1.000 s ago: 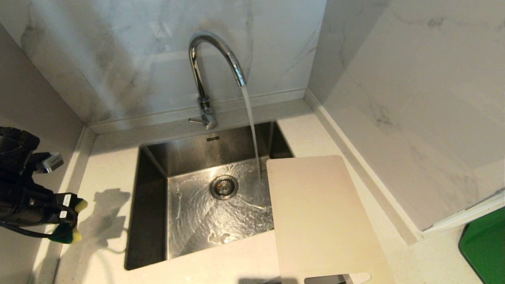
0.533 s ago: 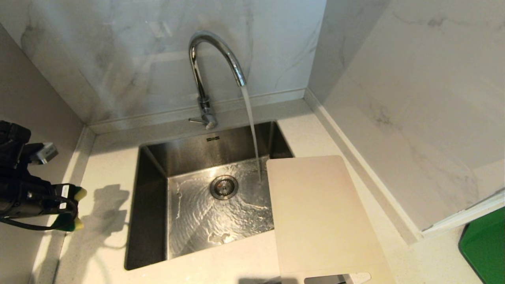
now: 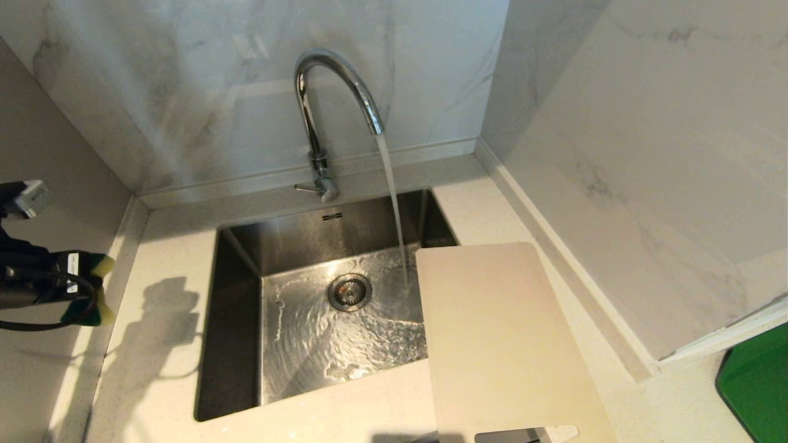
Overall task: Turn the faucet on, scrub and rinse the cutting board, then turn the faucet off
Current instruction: Pick up the cutting board
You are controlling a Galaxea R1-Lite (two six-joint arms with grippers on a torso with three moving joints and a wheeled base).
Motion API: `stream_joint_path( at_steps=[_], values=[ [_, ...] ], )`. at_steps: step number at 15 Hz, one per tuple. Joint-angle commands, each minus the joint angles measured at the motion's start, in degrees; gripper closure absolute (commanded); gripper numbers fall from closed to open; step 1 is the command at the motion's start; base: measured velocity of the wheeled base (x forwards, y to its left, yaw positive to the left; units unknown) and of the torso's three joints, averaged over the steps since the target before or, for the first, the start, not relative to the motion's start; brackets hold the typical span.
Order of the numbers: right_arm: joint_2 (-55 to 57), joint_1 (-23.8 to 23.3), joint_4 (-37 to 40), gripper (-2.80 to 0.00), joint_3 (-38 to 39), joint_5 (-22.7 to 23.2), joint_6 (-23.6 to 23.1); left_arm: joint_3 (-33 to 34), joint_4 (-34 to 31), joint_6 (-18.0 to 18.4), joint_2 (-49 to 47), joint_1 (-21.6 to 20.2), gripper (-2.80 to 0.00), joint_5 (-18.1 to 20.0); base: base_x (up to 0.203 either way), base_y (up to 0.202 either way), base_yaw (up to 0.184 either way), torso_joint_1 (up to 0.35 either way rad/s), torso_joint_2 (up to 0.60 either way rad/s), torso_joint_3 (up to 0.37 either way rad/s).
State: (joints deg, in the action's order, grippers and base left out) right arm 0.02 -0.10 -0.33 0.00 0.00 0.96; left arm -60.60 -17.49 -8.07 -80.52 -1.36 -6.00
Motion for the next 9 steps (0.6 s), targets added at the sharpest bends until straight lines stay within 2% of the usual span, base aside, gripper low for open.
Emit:
stream_joint_path(
  at_steps=[1,5,9],
  values=[
    [0.0,0.0,0.0,0.0,0.1,0.0,0.0,-4.1,-2.3,0.0,2.9,0.0,0.0,0.0,0.0,0.0,0.0,0.0,0.0,0.0],
    [0.0,0.0,0.0,0.0,0.0,0.0,0.0,-7.4,-2.9,0.2,6.0,-0.7,0.0,0.0,0.0,0.0,0.0,0.0,0.0,0.0],
    [0.0,0.0,0.0,0.0,0.0,0.0,0.0,-8.1,-2.3,0.9,8.7,-2.0,0.0,0.5,0.0,0.0,0.0,0.0,0.0,0.0]
  ],
)
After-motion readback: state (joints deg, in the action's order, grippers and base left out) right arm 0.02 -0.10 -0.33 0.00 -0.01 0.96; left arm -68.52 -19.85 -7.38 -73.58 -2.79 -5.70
